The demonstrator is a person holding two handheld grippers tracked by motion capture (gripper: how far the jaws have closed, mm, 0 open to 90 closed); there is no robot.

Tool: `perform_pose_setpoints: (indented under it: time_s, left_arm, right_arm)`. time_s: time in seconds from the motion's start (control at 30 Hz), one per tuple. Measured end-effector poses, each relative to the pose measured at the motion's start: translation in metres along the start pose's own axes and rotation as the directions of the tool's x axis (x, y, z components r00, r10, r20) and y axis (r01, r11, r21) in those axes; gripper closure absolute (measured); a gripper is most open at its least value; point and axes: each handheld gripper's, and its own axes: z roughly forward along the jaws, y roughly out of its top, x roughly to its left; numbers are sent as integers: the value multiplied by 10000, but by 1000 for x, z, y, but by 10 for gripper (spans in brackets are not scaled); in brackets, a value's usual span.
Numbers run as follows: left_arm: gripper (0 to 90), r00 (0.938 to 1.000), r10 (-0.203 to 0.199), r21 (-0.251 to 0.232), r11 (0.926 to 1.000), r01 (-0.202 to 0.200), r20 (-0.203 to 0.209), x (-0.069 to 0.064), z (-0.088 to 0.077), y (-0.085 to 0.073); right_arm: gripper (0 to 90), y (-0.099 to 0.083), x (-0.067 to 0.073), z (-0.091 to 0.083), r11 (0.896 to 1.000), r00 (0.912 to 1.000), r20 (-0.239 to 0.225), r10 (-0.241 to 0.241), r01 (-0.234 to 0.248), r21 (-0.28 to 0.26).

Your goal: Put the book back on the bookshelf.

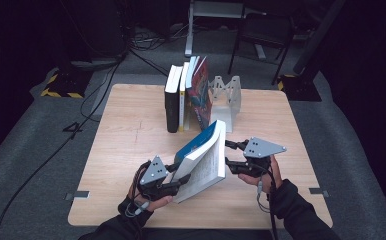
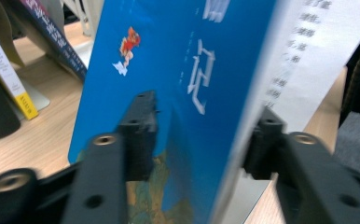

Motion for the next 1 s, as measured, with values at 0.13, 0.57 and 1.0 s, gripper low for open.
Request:
perform_pose_setpoints:
  time_s: [0.13,0.57,1.0]
  left_arm:
    - [589,9989,334,244,9991,-342,324,-6,5,1]
    - [698,9844,107,-498,9988,-20,1754,13,24,5]
    - [646,9806,795,-519,9961,-713,1791,35,22,11]
  right_arm:
    - [486,-3,-1,-1,9981,9990,-395,194,-216,-573]
    - [538,1,-9,-9,9938,9925,-1215,99,-232,-1086]
    - [529,18,-9,6,9945,9967,-803,-92,8,-1046]
